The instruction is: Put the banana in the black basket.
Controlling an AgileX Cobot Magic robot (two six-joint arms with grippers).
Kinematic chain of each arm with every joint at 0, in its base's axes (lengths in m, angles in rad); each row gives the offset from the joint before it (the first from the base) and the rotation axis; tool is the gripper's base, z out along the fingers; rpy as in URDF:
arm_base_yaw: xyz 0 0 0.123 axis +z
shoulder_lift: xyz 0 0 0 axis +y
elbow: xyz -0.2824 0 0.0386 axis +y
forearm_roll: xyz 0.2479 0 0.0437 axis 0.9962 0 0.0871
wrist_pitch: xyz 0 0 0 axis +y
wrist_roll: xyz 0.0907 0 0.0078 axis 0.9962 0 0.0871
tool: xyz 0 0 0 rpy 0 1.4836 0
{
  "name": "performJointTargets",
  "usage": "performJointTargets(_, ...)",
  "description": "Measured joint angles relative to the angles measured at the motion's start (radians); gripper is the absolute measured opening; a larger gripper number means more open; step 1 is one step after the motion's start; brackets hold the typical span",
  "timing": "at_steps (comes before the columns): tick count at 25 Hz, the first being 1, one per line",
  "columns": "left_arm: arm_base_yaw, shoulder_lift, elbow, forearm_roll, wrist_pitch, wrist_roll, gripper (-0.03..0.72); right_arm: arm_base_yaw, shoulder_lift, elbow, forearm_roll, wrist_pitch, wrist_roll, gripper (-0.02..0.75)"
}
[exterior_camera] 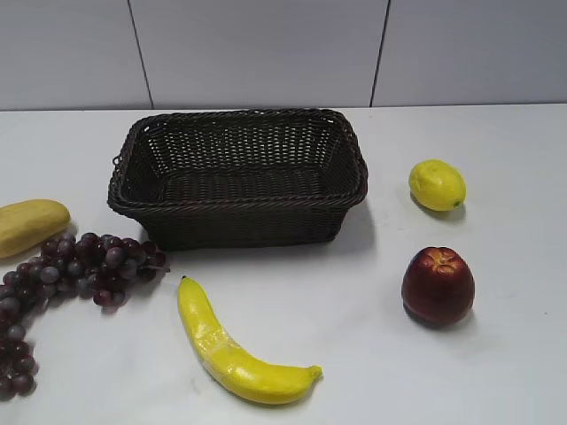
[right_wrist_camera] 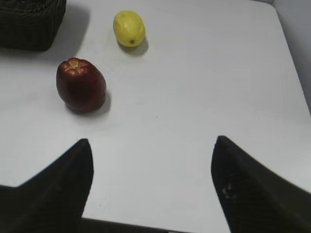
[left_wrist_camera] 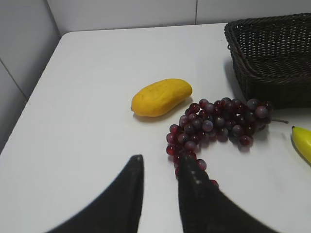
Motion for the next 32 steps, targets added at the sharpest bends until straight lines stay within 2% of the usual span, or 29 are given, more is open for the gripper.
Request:
performJointTargets(6, 0.0, 0.0, 0.0, 0.0, 0.0, 0.0, 0.237, 0.0, 0.372, -0.087, 0.066, 0.001, -0.004, 0.573)
performJointTargets(12, 0.0, 0.0, 0.0, 0.0, 0.0, 0.0, 0.237, 0.026, 0.712, -0.211, 0.125, 0.008, -0.104, 0.573)
performJointTargets(23, 0.0, 0.0, 0.0, 0.0, 0.0, 0.0, 0.237, 0.47, 1.202, -0.494, 0.114, -0.017, -0.049, 0.573)
performJointTargets(30, 0.0, 0.0, 0.0, 0.0, 0.0, 0.0, 0.237, 0.762, 1.466, -0.69, 0.016, -0.089, 0.063, 0.573)
performJointTargets(32, 0.0, 0.0, 0.0, 0.0, 0.0, 0.0, 0.237, 0.81, 1.545, -0.746, 0.015, -0.096, 0.086, 0.573)
